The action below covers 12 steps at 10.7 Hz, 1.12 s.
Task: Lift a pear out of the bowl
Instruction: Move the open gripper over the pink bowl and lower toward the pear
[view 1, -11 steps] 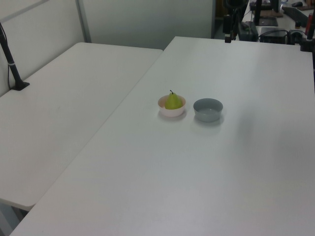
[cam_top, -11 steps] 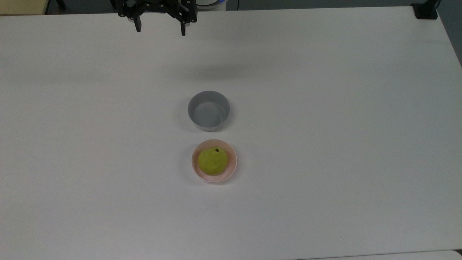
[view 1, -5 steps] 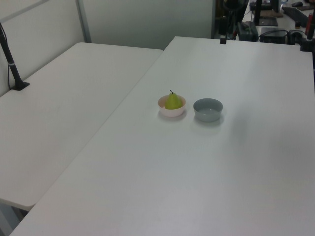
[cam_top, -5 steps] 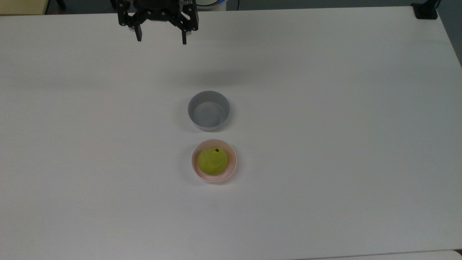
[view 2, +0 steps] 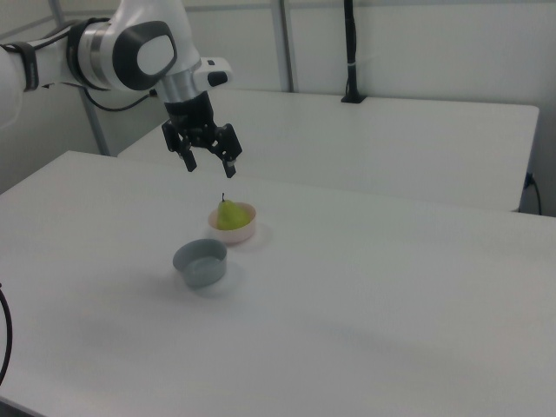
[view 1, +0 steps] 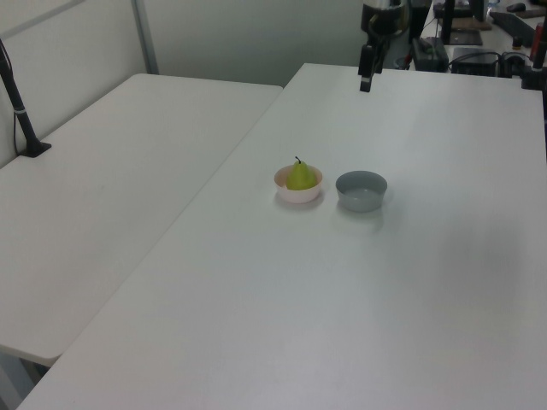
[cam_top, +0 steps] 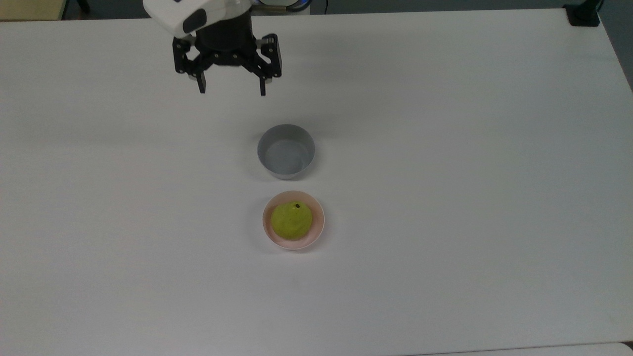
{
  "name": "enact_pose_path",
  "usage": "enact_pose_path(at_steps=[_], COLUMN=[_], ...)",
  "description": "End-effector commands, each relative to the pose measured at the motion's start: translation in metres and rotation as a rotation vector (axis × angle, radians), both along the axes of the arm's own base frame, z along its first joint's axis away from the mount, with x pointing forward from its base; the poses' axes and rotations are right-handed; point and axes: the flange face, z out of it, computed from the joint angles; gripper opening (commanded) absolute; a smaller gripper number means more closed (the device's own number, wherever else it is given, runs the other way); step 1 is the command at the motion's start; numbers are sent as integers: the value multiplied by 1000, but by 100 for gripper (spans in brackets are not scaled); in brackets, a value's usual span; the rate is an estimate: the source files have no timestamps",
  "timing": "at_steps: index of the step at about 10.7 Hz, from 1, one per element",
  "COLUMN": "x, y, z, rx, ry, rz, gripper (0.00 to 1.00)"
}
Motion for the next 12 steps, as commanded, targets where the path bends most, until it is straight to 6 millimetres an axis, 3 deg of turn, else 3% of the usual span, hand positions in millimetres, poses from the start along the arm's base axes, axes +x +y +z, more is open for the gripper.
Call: enact_pose_path(at_steps=[1, 3, 6, 8, 12], x=[28, 49, 67, 78, 87], y=[19, 42, 53, 74, 83], z=[-40, -79, -124, -145, -185], rx=[55, 45, 32, 19, 2], ry=[-59, -85, -115, -147, -153], rz=[16, 42, 56, 92, 113], gripper=[100, 100, 100, 100, 100])
